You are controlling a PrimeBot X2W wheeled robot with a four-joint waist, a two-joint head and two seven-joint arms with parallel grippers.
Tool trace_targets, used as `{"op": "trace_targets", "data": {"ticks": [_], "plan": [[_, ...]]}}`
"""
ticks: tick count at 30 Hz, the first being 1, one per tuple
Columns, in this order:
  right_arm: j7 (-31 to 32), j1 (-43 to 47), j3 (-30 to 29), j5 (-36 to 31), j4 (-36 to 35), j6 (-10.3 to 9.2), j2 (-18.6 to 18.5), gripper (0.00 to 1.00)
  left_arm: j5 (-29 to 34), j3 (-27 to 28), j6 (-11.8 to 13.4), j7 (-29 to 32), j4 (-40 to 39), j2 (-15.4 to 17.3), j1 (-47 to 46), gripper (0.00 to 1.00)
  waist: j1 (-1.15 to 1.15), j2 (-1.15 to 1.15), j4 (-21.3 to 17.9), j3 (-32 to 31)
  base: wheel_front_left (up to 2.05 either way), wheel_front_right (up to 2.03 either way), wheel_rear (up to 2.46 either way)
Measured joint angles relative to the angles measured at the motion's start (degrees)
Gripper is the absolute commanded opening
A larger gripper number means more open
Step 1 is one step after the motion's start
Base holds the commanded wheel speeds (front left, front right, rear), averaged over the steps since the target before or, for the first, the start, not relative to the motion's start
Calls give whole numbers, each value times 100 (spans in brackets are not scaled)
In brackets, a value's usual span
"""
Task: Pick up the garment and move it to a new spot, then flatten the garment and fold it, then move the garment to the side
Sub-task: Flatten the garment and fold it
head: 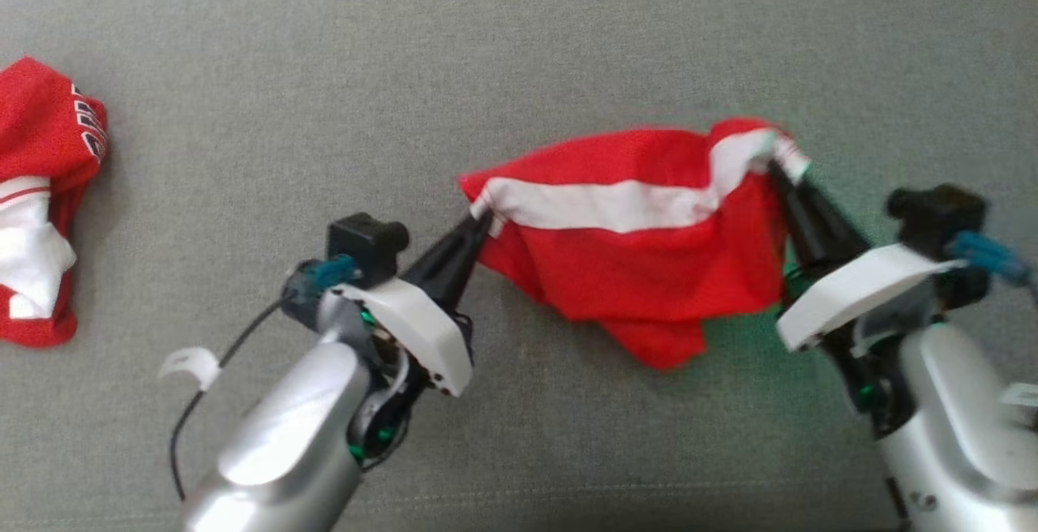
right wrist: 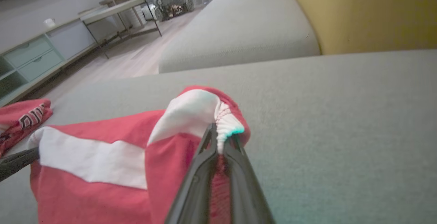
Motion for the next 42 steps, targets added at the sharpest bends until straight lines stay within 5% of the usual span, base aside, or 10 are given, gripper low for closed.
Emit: {"op": "trace_targets", "data": {"ticks": [22, 42], "plan": [[425, -7, -1321, -269, -2317, 0, -386, 0, 242, 628, 557, 479, -2586, 1581, 11, 0, 0, 0, 134, -724, 0, 0, 0], [666, 10, -1372, -261, -2657, 0, -371, 0, 216, 767, 906, 751, -3403, 1790, 264, 0, 0, 0, 138, -1065, 0, 0, 0]]}}
